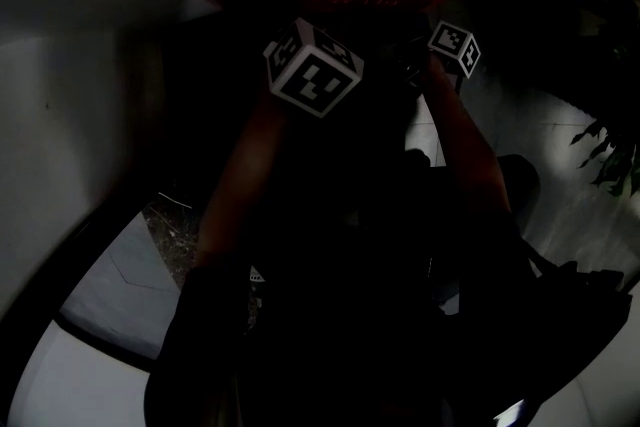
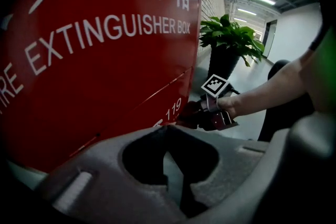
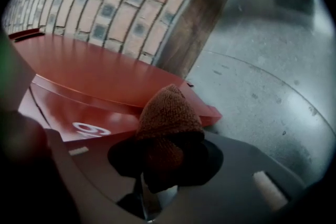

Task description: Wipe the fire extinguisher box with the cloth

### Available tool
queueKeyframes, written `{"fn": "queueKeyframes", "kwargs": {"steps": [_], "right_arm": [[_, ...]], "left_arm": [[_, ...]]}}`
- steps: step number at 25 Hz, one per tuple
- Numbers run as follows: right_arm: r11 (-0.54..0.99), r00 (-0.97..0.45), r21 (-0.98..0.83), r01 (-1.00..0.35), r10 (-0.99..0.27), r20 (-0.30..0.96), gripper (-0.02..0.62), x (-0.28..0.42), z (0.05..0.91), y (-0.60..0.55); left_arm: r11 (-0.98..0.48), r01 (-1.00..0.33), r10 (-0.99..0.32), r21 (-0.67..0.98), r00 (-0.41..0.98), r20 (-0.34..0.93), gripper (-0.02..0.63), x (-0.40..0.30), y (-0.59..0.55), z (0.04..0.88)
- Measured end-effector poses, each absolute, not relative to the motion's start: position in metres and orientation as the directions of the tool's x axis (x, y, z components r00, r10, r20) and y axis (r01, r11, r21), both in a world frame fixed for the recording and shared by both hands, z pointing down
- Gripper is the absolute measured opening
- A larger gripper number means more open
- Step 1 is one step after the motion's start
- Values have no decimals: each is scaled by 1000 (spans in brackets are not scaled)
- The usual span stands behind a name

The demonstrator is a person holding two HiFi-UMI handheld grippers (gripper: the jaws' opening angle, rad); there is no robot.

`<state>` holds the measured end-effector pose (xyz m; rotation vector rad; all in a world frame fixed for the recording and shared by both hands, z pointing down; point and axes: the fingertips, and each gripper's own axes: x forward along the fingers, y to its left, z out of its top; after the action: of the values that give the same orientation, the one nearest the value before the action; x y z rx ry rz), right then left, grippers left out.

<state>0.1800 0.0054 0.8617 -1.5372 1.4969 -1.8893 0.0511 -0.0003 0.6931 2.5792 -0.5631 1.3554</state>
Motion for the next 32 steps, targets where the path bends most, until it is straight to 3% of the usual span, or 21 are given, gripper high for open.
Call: {"fn": "queueKeyframes", "kwargs": {"steps": [14,32], "right_arm": [[-328,-405,-823,-463,-748,526,123,181,779,4],[-214,-427,-887,-409,-814,393,123,177,670,0]], "left_arm": [[-916,-400,-266,-32,546,794,3,52,-8,681],[-921,-387,-276,-36,587,761,3,65,-8,674]]}}
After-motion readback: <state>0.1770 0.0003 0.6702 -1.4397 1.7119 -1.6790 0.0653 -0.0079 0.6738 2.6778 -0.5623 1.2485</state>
